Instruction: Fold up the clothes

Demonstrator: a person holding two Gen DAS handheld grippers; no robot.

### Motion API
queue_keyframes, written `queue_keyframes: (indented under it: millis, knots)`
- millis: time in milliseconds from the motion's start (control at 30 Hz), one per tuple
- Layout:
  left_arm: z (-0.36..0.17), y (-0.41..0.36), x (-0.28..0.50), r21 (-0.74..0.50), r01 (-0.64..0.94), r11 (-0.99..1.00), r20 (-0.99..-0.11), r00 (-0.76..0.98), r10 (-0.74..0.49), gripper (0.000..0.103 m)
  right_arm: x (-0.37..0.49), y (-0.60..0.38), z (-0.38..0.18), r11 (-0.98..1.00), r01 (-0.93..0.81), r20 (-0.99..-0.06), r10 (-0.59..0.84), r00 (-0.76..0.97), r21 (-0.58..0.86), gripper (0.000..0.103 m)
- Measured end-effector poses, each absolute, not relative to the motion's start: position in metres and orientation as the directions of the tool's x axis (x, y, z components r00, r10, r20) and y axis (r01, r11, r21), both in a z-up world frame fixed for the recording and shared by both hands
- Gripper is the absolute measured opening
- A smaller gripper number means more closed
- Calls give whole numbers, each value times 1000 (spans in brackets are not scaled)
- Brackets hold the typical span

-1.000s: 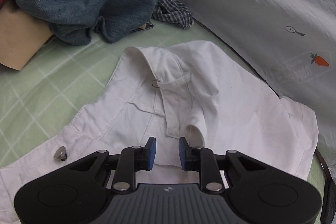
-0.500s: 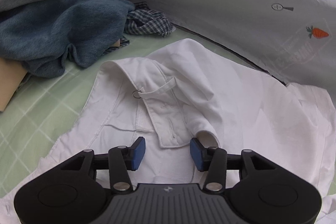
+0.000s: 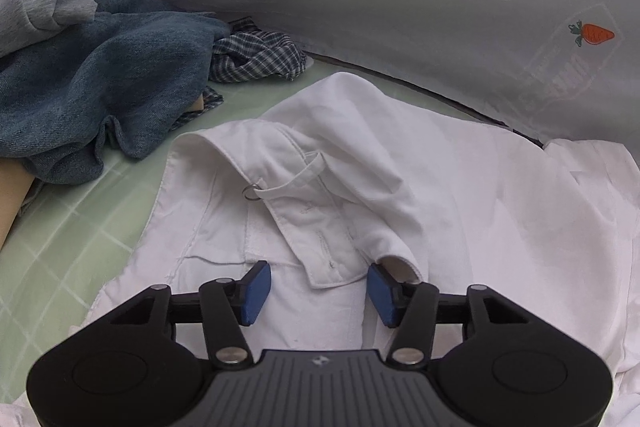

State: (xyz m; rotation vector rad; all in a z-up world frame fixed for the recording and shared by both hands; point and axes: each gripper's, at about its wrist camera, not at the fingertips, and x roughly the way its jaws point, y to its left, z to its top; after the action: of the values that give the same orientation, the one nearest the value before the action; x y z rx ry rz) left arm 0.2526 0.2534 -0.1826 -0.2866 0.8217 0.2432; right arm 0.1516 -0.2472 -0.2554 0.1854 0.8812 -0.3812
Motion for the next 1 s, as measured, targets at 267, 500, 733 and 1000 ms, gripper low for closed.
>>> queue_keyframes:
  millis: [267,500,733,1000]
  knots:
    - [-179,263,247,-156,-328,932,-738,666,110,5,151,-246,-256,920,392,-774,-246,584,4,103]
    - [-163,327,204,-91,-548,832,-720,613,325,5,149,-245,-256,924,383,-768,-243,593,4,103]
    - [-173,349,186,-164,-598,785,-751,591,294,9,151,-244,-257,925,380,-764,-243,597,3,103]
    - [-148,337,191,-117,-629,769,-768,548,331,41,163,-244,-248,951,306,-789,-223,572,-46,103]
